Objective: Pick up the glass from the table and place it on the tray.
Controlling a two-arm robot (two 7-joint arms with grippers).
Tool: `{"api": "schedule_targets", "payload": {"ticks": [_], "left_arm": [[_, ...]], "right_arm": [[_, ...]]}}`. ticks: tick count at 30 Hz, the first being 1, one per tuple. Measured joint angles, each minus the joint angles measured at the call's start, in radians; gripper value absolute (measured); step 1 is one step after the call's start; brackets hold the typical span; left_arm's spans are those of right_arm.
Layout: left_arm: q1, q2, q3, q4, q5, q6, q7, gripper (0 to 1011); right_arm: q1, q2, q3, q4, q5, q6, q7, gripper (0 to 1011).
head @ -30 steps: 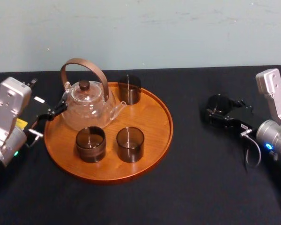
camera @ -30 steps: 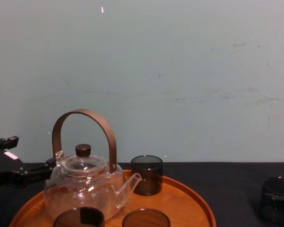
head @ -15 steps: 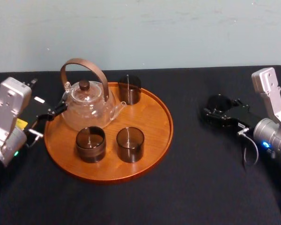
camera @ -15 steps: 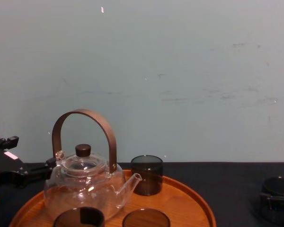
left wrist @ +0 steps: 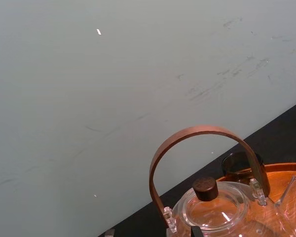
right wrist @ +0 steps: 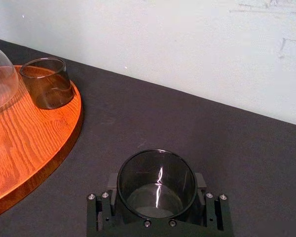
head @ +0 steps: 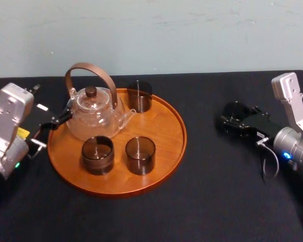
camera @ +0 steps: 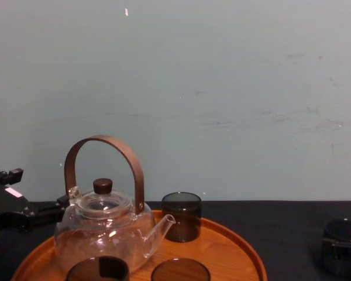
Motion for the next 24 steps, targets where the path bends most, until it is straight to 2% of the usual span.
{"api": "schedule_targets", "payload": {"ticks": [14,24], "left_arm": [[0.0,0.0,0.0,0.0,0.0,0.0,0.0,1001],[0.0,0.0,0.0,0.0,0.0,0.0,0.0,1001]], "right_arm": [[-0.002,0.001,0.002,-0.002,0.003,0.001,0.001,903],[-0.021,0.022,0.011,-0.066,0.027,0.006,0.024,903]]}}
